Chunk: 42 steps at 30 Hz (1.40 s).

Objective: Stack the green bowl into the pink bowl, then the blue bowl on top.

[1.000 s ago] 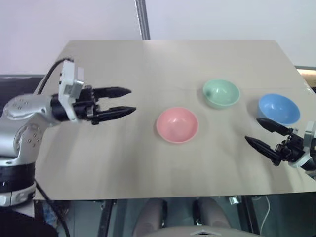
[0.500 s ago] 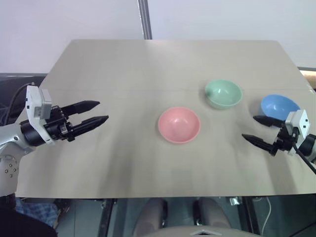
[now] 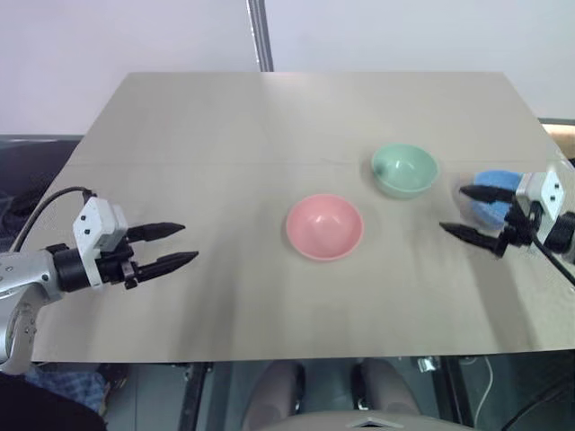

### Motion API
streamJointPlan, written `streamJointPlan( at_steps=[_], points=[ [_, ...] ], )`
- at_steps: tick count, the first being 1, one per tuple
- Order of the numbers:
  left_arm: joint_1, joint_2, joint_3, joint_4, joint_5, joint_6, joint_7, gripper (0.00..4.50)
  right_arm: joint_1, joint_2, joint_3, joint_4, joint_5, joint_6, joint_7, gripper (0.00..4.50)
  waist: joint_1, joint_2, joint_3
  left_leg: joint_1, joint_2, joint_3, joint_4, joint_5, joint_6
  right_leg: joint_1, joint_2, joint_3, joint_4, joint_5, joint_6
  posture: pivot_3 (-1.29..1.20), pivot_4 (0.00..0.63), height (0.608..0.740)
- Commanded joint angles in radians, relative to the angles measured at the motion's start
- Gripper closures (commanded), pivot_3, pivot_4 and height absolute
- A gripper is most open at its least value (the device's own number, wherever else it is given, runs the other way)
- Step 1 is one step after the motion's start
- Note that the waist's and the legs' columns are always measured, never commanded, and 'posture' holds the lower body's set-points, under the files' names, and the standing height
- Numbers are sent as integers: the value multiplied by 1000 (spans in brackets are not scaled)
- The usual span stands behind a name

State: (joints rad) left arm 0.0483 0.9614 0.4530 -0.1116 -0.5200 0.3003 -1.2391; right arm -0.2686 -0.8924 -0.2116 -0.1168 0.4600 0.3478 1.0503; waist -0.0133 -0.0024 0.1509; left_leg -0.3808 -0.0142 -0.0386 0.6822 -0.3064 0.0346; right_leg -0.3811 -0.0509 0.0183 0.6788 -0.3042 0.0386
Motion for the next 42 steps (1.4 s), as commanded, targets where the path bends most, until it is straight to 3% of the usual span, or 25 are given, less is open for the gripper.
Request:
streamJointPlan(
  at_steps=[1,5,9,16,21,22,24,30,38,42],
  points=[
    [-31,28,-10,26,19,-44,-22,1411,-83,-34,49,-55,-54,31,-31,0,0,0,0,0,0,0,0,0,0,0,0,0,0,0,0,0,150,740],
    [-65,25,-32,48,22,-57,-30,1411,-216,-54,192,-39,-223,38,-81,0,-1,0,0,-3,0,1,0,2,-3,-3,-1,1,-1,0,0,0,150,740],
    [-99,11,-55,54,17,-59,-32,1411,-297,35,307,70,-345,-22,-151,0,-1,-1,0,-11,-1,1,1,2,-4,-11,0,1,0,0,0,0,150,740],
    [-136,9,-74,67,12,-58,-38,1411,-401,140,418,297,-450,-45,-148,0,-3,0,0,-20,-1,3,3,3,-4,-21,1,1,3,0,0,0,150,740],
    [-138,16,-67,60,6,-50,-43,1411,-441,205,414,399,-469,-63,-172,0,-7,0,0,-20,-1,4,3,3,-4,-21,1,2,3,0,0,0,150,740],
    [-135,18,-64,58,5,-50,-44,1280,-444,211,412,410,-474,-74,-174,420,-7,0,0,-20,-1,4,3,3,-4,-21,2,2,3,0,0,0,150,740],
    [-131,20,-60,55,3,-49,-46,1280,-447,216,409,421,-479,-89,-170,839,-8,0,0,-20,-1,4,3,3,-4,-22,2,3,4,0,0,0,150,740],
    [-130,17,-58,51,0,-47,-43,1280,-456,228,405,424,-483,-96,-159,3533,-9,0,0,-20,-1,4,4,3,-4,-22,2,3,5,0,0,0,150,740],
    [-137,11,-71,55,-1,-49,-40,1280,-457,226,387,346,-451,-152,-117,3533,-16,0,0,-19,-1,4,4,3,-4,-22,2,3,6,0,0,0,150,740],
    [-148,12,-78,65,0,-53,-43,1280,-449,217,375,243,-412,-92,-80,3533,-25,0,0,-19,-1,4,4,3,-4,-22,2,3,7,0,0,0,150,740]
  ],
)
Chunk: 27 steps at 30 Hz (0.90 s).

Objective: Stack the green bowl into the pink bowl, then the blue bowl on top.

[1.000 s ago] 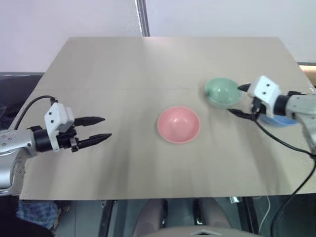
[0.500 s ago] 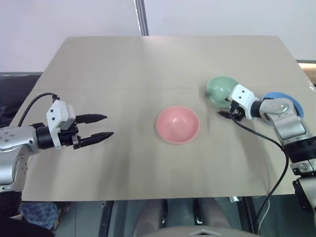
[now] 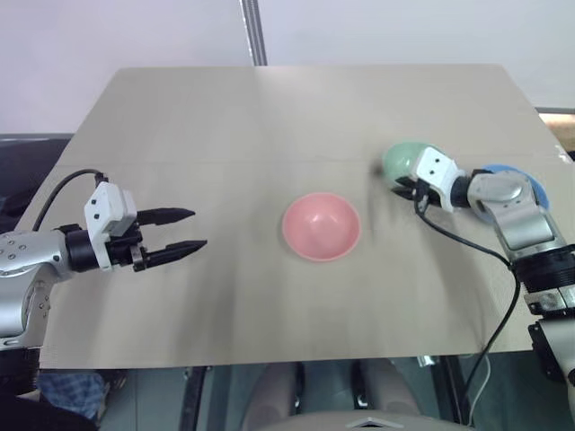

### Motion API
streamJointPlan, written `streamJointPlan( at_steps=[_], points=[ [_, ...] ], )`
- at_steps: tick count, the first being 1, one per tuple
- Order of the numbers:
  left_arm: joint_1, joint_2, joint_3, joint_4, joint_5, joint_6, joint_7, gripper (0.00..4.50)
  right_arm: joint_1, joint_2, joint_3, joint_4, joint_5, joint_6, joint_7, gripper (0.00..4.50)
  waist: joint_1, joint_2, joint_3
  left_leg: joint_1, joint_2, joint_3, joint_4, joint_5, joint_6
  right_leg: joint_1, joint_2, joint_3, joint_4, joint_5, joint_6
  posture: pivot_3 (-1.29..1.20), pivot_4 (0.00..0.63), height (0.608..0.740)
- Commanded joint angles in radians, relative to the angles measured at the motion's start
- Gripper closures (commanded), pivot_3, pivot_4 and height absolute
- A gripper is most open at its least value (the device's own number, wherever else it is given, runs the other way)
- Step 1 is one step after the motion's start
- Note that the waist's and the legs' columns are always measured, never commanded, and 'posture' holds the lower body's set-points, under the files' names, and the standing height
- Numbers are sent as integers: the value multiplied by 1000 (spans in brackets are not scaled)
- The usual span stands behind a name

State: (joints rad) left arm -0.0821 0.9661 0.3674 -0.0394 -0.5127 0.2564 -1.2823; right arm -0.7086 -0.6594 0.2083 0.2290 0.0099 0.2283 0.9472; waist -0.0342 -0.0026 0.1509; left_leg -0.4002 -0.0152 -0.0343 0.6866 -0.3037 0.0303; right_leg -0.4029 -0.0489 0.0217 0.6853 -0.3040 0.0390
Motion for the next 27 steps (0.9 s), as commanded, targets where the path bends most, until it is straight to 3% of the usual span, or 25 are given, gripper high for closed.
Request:
streamJointPlan(
  at_steps=[1,4,5,7,12,19,22,27],
  points=[
    [-21,8,7,-4,-7,-10,-1,1280,-9,-16,-46,-115,38,40,21,3533,-4,0,0,0,0,0,0,0,0,0,0,0,1,0,0,0,150,740],
    [-27,8,3,0,-6,-10,-1,1280,1,-19,-47,-131,31,48,16,3533,-4,0,0,0,0,0,0,0,0,0,0,0,2,0,0,0,150,740],
    [-28,7,1,0,-6,-10,-1,1280,7,-23,-43,-126,22,41,16,4063,-4,0,0,0,0,0,1,0,0,0,0,0,2,0,0,0,150,740],
    [-29,7,0,0,-7,-10,-2,1280,18,-32,-30,-115,6,38,20,4419,-4,0,0,1,0,0,1,0,0,0,0,0,3,0,0,0,150,740],
    [-26,9,3,-4,-8,-6,0,1280,17,-27,-28,-80,-20,46,4,4419,-5,0,0,1,0,1,1,0,0,0,0,1,3,0,0,0,150,740],
    [-19,13,9,-9,-9,-2,0,1280,12,8,-82,-118,70,100,21,4419,-7,0,0,1,0,1,1,0,0,-1,0,2,5,0,0,0,150,740],
    [-16,13,8,-14,-11,0,1,1280,19,1,-77,-125,79,93,31,3526,-6,0,0,1,0,1,1,0,0,-1,0,2,5,0,0,0,150,740],
    [-15,13,7,-14,-11,0,0,1280,35,-9,-57,-149,81,98,41,1273,-6,0,0,1,0,1,2,0,0,-2,0,2,6,0,0,0,150,740]
  ],
)
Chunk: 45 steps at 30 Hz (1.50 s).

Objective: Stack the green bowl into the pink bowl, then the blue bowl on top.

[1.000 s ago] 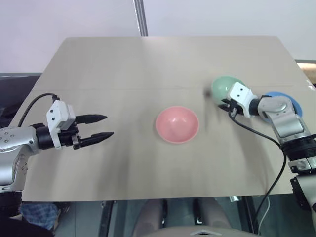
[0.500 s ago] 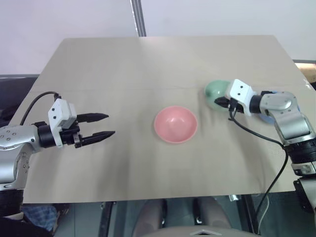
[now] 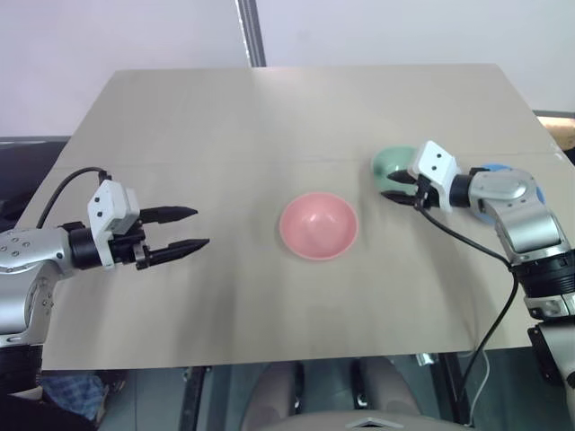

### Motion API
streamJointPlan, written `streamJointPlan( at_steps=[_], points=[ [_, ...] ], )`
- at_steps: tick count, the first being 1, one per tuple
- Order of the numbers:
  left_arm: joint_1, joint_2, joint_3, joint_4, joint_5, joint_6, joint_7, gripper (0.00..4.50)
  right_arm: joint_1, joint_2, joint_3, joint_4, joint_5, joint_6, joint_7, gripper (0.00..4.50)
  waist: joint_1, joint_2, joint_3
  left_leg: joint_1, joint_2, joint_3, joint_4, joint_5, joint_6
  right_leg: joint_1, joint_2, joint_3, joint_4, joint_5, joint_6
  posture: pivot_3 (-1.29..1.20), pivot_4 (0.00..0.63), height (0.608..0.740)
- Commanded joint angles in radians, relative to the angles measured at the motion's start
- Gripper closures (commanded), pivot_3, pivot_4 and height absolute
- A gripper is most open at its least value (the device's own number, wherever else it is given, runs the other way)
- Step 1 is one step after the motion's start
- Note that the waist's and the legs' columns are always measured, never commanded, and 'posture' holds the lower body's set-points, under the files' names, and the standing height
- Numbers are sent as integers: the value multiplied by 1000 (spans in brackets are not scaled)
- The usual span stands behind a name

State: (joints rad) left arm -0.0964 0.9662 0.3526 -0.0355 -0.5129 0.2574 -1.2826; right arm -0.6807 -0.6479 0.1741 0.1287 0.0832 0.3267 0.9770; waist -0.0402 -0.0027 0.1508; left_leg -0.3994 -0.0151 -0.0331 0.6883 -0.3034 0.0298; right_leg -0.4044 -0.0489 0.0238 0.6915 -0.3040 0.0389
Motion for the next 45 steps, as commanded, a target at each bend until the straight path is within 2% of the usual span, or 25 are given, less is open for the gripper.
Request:
streamJointPlan(
  at_steps=[1,8,11,16,18,23,29,36,42,45],
  points=[
    [-1,13,21,-19,-10,0,0,1280,10,-27,-9,-42,-11,-7,9,869,0,0,0,0,0,0,0,0,0,0,0,0,0,0,0,0,150,740],
    [5,15,25,-22,-9,0,0,1280,-3,-40,44,48,-128,4,-48,869,0,0,0,1,0,0,0,0,0,-1,0,1,2,0,0,0,150,740],
    [9,16,28,-24,-9,0,1,1280,-7,-34,42,58,-136,-6,-45,1624,-1,0,0,0,0,2,0,0,-1,-2,0,1,3,0,0,0,150,740],
    [14,17,32,-28,-10,0,3,1280,-5,-33,45,63,-148,-11,-34,4036,-1,0,0,0,0,3,0,1,-1,-3,1,2,4,0,0,0,150,740],
    [17,18,33,-28,-10,-1,3,1280,-7,-29,36,63,-143,-11,-35,4435,-1,0,0,0,0,3,0,1,-1,-3,1,2,4,0,0,0,150,740],
    [17,20,34,-27,-12,-1,2,1280,2,-34,26,36,-116,-36,2,4435,-1,0,0,0,0,3,0,1,-1,-3,1,3,4,0,0,0,150,740],
    [13,22,31,-27,-13,0,1,1280,16,-61,-7,-109,8,-133,151,4435,-1,0,0,0,0,3,0,0,-1,-3,1,3,4,0,0,0,150,740],
    [9,37,31,-13,-10,-2,-16,1280,26,-72,-15,-419,202,2,248,4435,0,0,0,0,1,2,0,0,-1,-3,0,3,4,0,0,0,150,740],
    [-18,34,9,-3,-9,2,-20,1280,48,-121,87,-568,152,0,290,4435,3,-1,0,0,1,2,0,0,-1,-3,0,3,4,0,0,0,150,740],
    [-29,33,-1,3,-7,2,-27,1280,40,-138,176,-590,20,-30,262,4435,3,-1,0,0,0,2,1,0,-1,-3,0,3,4,0,0,0,150,740]
  ],
)
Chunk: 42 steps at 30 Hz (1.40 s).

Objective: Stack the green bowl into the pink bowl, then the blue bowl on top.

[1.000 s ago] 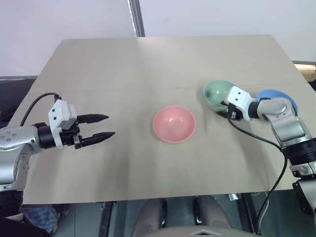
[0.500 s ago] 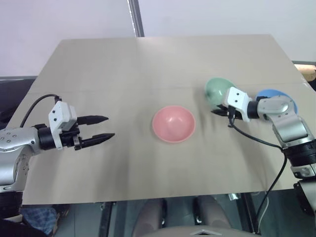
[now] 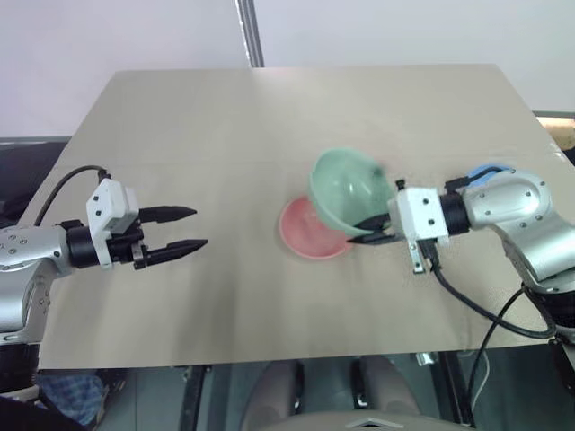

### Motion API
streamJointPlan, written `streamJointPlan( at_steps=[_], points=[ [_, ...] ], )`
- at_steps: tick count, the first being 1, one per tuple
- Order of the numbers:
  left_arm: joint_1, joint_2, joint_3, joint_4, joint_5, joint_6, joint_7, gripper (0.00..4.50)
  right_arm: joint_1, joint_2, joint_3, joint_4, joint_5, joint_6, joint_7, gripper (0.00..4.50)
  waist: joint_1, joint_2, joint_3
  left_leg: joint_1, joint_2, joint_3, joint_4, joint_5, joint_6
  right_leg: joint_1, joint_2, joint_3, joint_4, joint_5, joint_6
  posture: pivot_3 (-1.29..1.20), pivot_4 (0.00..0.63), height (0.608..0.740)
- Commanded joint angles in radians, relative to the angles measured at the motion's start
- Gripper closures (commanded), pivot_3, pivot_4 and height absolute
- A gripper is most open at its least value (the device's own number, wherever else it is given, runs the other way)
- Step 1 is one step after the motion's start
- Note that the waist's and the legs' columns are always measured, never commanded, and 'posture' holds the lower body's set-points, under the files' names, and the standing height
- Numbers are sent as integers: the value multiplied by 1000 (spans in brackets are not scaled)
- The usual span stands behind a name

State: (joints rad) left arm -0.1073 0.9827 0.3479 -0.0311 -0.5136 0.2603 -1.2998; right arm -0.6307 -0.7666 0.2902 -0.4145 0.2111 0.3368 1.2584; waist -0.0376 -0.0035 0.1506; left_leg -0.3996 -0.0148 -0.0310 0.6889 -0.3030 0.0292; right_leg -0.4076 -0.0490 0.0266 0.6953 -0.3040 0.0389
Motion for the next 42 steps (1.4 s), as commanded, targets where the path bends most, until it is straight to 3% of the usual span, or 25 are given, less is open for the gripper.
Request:
streamJointPlan(
  at_steps=[1,9,19,23,25,26,32,36,42],
  points=[
    [-22,16,1,3,-6,-2,-12,1280,-17,-21,87,-46,-149,-45,-29,4435,0,0,0,0,0,0,0,0,0,0,0,0,0,0,0,0,150,740],
    [-66,15,-28,31,4,-5,-25,1280,-118,36,221,3,-308,-32,-20,4435,-3,0,0,0,0,0,0,0,0,-1,1,-1,1,0,0,0,150,740],
    [-67,13,-32,35,3,-9,-30,1280,-168,117,289,1,-346,19,8,4435,-3,-1,0,0,0,0,0,0,0,-1,1,-2,0,0,0,0,150,740],
    [-61,11,-30,34,3,-10,-29,1280,-172,148,282,20,-358,21,-8,2950,-3,-1,0,0,0,0,0,0,-1,-1,1,-2,0,0,0,0,150,740],
    [-56,11,-27,33,2,-11,-29,1280,-180,158,275,30,-367,27,-15,1892,-3,-1,0,0,0,0,0,0,-1,-1,1,-3,0,0,0,0,150,740],
    [-55,11,-26,32,1,-11,-30,1280,-184,160,272,33,-367,27,-14,1892,-3,-1,0,0,0,0,0,0,-1,-1,1,-3,0,0,0,0,150,740],
    [-57,12,-26,37,0,-14,-31,1280,-211,147,170,26,-280,68,0,1892,-3,-1,0,0,0,0,0,0,-1,-1,1,-4,0,0,0,0,150,740],
    [-58,11,-27,37,-1,-14,-32,1280,-184,48,-34,15,-99,172,60,1892,1,-1,0,-1,0,-1,0,0,-1,0,0,-4,0,0,0,0,150,740],
    [-69,12,-33,49,1,-22,-40,1280,-71,-120,-142,217,-152,96,-11,1892,2,-2,0,-1,-1,-2,0,0,0,0,-1,-2,-1,0,0,0,150,740]
  ],
)
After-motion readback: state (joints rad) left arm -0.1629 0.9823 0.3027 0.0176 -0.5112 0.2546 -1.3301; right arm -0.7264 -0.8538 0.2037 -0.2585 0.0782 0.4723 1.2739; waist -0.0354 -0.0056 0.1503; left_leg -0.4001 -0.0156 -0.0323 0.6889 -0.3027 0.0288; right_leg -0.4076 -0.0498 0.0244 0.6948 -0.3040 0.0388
